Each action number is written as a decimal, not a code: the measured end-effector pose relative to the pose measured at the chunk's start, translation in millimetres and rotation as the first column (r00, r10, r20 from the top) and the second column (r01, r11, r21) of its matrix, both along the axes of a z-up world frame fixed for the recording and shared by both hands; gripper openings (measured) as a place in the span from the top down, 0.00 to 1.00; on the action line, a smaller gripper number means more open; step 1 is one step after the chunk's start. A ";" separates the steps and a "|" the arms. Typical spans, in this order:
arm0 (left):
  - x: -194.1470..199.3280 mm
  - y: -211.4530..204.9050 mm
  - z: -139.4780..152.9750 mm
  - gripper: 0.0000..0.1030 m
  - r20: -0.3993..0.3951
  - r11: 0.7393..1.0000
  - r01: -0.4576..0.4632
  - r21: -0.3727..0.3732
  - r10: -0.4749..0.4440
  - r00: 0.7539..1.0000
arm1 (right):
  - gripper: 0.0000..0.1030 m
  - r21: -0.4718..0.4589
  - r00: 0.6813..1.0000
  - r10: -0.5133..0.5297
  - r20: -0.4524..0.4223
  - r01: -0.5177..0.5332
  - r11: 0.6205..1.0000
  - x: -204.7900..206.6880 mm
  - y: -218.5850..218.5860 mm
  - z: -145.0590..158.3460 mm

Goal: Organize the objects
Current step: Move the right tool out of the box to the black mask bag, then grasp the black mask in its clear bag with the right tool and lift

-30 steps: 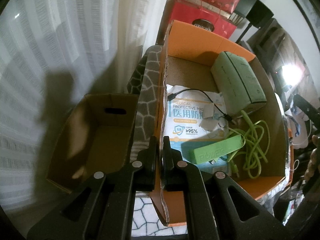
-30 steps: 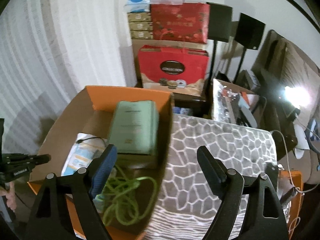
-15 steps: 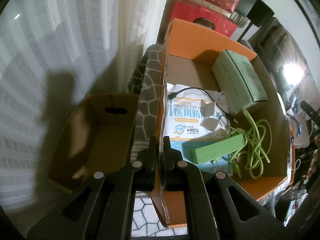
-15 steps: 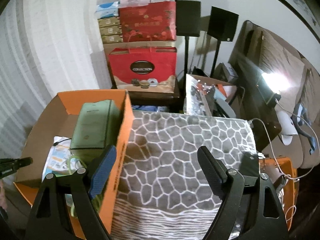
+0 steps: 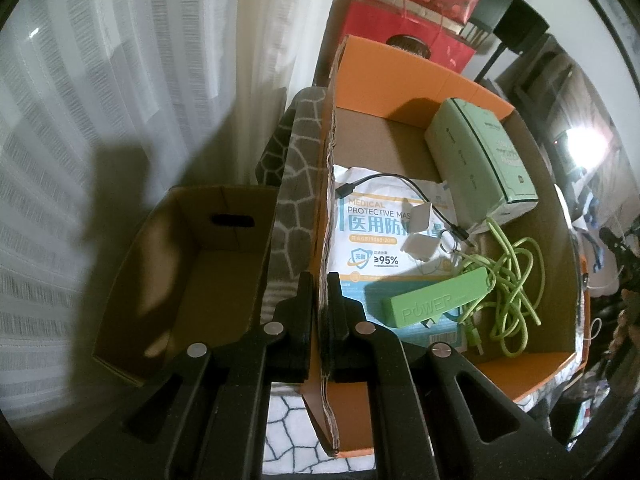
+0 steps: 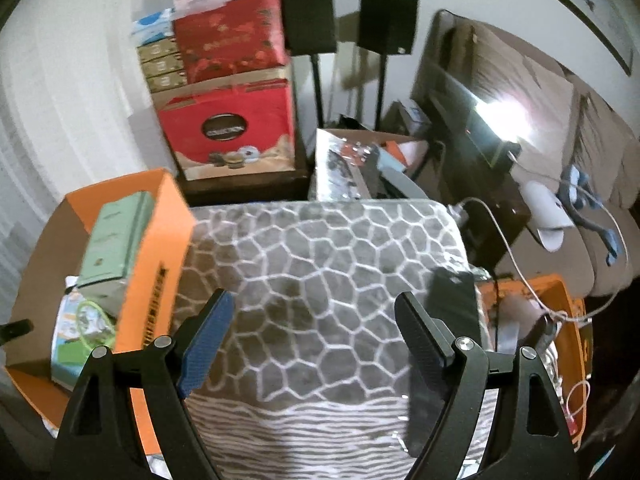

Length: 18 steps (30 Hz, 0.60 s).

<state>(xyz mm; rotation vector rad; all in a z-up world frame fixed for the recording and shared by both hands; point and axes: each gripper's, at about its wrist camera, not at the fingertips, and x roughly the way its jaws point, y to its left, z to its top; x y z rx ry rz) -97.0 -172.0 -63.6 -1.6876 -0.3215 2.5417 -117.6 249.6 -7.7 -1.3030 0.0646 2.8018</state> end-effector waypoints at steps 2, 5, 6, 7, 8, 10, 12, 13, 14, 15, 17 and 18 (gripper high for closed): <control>-0.1 -0.2 -0.2 0.95 0.000 1.000 -0.001 0.000 0.001 1.000 | 0.18 -0.005 1.000 -0.021 0.007 0.021 1.000 2.5 10.8 -4.5; -0.2 -0.2 -0.1 0.95 0.000 1.000 -0.001 0.001 0.001 1.000 | 0.18 -0.012 0.999 -0.044 0.012 0.044 0.999 5.8 24.8 -8.8; -0.1 -0.1 -0.1 0.95 0.000 1.000 0.000 0.000 0.000 1.000 | 0.18 -0.012 0.999 -0.051 0.013 0.052 0.999 7.1 28.6 -9.8; -0.2 -0.1 -0.1 0.95 0.000 1.000 0.000 0.000 0.000 1.000 | 0.18 -0.011 0.998 -0.062 0.012 0.062 0.998 9.5 34.2 -11.3; -0.2 -0.1 -0.1 0.95 0.000 1.000 0.001 0.000 -0.001 1.000 | 0.18 -0.009 0.998 -0.068 0.014 0.068 0.998 10.5 37.4 -12.4; -0.1 -0.1 -0.1 0.95 0.000 1.000 0.000 0.000 0.000 1.000 | 0.18 -0.004 0.996 -0.083 0.019 0.083 0.997 12.6 45.1 -15.6; -0.1 -0.2 -0.1 0.95 0.000 1.000 0.000 -0.001 0.000 1.000 | 0.18 -0.006 0.995 -0.100 0.028 0.100 0.995 14.4 54.0 -20.1; -0.1 -0.2 -0.1 0.95 0.000 1.000 0.000 0.000 0.000 1.000 | 0.18 -0.003 0.993 -0.111 0.033 0.112 0.994 15.7 59.8 -23.3; -0.2 -0.2 -0.1 0.95 0.000 1.000 0.000 0.000 0.000 1.000 | 0.18 -0.001 0.992 -0.119 0.037 0.120 0.993 16.4 63.4 -25.6; -0.1 -0.3 -0.1 0.95 0.001 1.000 0.000 0.001 0.000 1.000 | 0.18 0.000 0.991 -0.127 0.040 0.127 0.992 17.8 67.0 -28.0; 0.0 0.0 -0.1 0.95 0.001 1.000 0.000 0.000 0.000 1.000 | 0.18 -0.008 0.989 -0.140 0.052 0.141 0.990 19.4 76.3 -34.4; -0.1 -0.1 -0.1 0.95 0.001 1.000 0.000 0.000 0.000 1.000 | 0.18 -0.009 0.988 -0.146 0.058 0.147 0.989 20.1 79.8 -37.3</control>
